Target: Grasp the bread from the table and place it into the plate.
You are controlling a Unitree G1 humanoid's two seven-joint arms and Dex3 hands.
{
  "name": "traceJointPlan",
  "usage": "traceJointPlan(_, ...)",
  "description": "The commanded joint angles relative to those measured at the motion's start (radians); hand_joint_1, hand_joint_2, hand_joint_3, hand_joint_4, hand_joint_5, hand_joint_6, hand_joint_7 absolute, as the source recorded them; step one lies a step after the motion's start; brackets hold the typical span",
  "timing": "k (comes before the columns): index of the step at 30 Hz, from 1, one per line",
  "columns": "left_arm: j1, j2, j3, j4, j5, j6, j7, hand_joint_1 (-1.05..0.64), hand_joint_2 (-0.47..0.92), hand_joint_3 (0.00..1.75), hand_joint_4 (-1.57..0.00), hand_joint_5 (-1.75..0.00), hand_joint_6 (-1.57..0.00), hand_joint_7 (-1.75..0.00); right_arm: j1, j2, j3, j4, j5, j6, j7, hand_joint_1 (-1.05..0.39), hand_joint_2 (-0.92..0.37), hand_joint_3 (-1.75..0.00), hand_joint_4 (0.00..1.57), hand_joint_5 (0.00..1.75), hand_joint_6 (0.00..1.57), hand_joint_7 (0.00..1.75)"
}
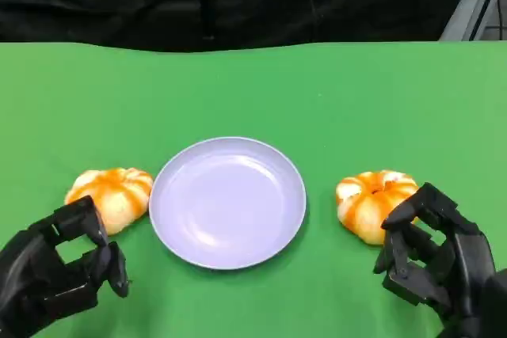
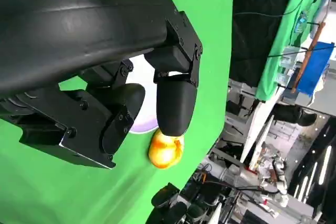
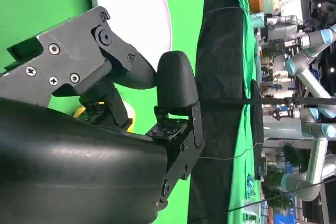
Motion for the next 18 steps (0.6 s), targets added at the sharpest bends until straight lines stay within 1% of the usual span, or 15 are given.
traceJointPlan(1, -0.007, 0.013, 0.011, 0.004, 0.004, -0.002, 0.005, 0.06, 0.61, 1.39, -0.81, -1.75, -0.66, -1.75, -0.004, -0.005, -0.007, 0.0, 0.007, -0.013, 0.0, -0.14, -0.55, -1.21, 0.81, 1.75, 0.6, 1.68)
traceJointPlan(18, -0.007, 0.013, 0.011, 0.004, 0.005, -0.002, 0.005, 0.06, 0.61, 1.4, -0.81, -1.75, -0.66, -1.75, -0.004, -0.005, -0.007, 0.0, 0.007, -0.013, 0.0, -0.14, -0.55, -1.21, 0.81, 1.75, 0.6, 1.68)
